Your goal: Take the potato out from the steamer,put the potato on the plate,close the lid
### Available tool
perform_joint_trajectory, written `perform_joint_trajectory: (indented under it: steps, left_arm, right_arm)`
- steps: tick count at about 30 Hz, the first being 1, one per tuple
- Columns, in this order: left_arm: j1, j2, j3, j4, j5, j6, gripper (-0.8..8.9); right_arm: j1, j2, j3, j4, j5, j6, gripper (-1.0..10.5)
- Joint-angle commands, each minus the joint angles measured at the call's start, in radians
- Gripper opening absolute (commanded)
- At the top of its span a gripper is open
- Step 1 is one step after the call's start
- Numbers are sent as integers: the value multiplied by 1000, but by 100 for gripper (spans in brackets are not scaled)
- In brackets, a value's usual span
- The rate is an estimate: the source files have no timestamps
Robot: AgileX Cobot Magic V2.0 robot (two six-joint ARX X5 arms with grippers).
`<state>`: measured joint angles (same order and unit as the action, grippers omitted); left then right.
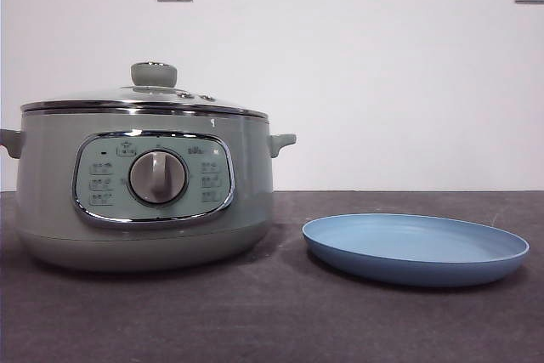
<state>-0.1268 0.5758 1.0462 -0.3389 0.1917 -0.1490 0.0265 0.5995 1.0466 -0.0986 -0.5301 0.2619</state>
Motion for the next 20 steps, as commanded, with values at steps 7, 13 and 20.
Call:
perform_joint_trajectory:
  steps: [7,13,20]
  left_arm:
    - [2,349,377,-273,217,130,-6]
    - [2,510,478,-319,229,138,84]
    - [-11,615,479,-321,228,118,445]
  right_arm:
    - [22,328,344,-163,-175,-143,-8]
    - [61,513,484,-341,-173,-174,234]
    - [72,608,494,-410,-170,-190,605]
